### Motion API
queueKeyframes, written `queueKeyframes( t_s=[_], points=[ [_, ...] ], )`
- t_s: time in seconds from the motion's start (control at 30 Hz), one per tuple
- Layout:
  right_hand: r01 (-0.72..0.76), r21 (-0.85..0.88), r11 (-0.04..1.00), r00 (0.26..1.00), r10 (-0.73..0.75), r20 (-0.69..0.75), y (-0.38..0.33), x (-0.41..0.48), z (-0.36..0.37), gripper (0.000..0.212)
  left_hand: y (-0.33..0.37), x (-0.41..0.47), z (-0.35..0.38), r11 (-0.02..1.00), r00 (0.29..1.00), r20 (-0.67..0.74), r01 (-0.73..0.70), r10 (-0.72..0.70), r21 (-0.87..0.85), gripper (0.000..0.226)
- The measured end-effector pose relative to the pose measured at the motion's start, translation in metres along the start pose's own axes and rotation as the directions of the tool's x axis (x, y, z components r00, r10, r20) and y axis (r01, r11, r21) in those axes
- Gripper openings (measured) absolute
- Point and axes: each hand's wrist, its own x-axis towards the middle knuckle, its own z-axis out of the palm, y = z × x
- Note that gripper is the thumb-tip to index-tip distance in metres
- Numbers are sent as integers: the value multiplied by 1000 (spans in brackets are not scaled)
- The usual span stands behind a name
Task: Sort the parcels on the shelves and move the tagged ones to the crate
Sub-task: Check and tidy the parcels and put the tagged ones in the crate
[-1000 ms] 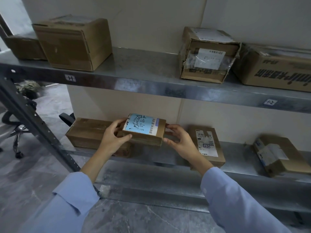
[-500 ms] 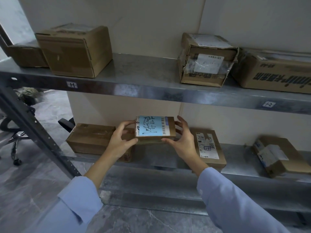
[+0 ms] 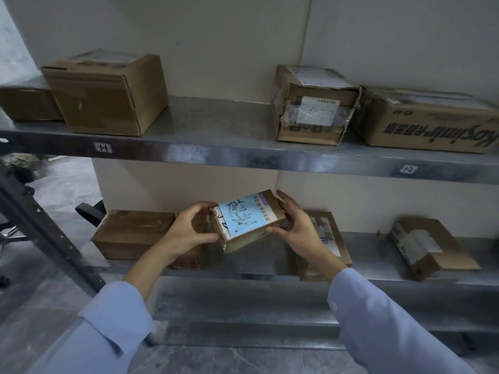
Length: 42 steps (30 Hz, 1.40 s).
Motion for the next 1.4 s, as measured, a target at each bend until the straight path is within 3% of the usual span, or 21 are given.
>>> queueKeyframes(
  t_s=[0.27,0.4,0.57,0.8,1.23,1.4],
  points=[
    [8,-38,999,1000,-8,-11,-11,-2,-7,85,4,4,2,995,997,76,-4,12,-97,62],
    [-14,-35,999,1000,13,-16,-18,-1,-9,84,8,2,0,998,994,96,-39,43,-51,60],
    [-22,-28,999,1000,22,-7,-22,-2,-8,72,9,4,0,999,991,132,-15,8,48,79],
    [-11,-14,1000,999,10,-43,-27,1,-5,68,16,3,-3,999,977,212,3,8,-53,74],
    [-53,-46,998,979,43,-197,-24,6,-9,73,31,10,20,998,987,154,-32,40,-58,80],
    [-82,41,996,965,90,-245,-25,5,-13,73,33,16,33,995,990,125,-51,62,-90,77]
  ],
)
